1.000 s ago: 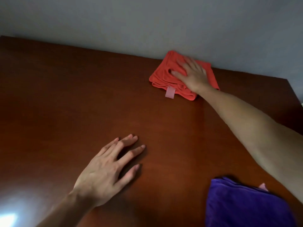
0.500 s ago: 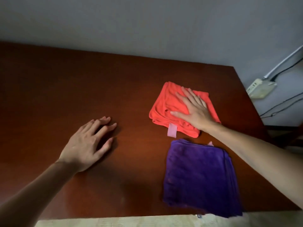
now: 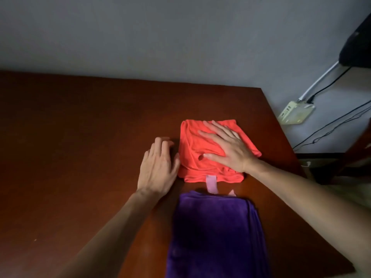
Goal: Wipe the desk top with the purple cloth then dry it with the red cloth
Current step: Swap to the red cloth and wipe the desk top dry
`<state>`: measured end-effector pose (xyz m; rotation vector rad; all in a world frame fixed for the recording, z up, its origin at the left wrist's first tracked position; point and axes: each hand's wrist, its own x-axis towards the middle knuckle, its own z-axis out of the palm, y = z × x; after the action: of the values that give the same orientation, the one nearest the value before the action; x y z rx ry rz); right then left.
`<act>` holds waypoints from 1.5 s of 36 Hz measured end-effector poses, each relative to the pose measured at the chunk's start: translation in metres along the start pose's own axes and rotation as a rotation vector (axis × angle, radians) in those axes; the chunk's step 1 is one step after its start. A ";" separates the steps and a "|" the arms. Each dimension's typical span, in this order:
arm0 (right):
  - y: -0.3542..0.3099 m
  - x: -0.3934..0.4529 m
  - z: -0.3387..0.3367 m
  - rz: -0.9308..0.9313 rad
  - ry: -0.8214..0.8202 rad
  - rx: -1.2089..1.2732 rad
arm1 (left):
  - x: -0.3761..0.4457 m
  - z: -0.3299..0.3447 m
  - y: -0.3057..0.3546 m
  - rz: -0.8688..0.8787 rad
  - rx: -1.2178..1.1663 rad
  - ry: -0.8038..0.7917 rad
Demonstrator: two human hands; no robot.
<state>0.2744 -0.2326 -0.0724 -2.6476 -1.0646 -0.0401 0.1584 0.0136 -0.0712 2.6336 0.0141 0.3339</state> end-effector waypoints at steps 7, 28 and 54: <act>0.081 0.062 -0.015 -0.011 -0.016 0.010 | 0.007 0.014 0.005 0.032 0.023 -0.075; 0.153 0.112 -0.030 0.355 0.087 0.006 | 0.009 0.012 0.006 0.032 0.173 -0.198; -0.001 -0.230 -0.021 0.412 0.263 -0.115 | -0.056 -0.008 0.142 -0.028 0.178 -0.166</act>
<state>0.1081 -0.3923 -0.0825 -2.8094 -0.4376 -0.3607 0.0955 -0.1118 -0.0117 2.8267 0.0274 0.1079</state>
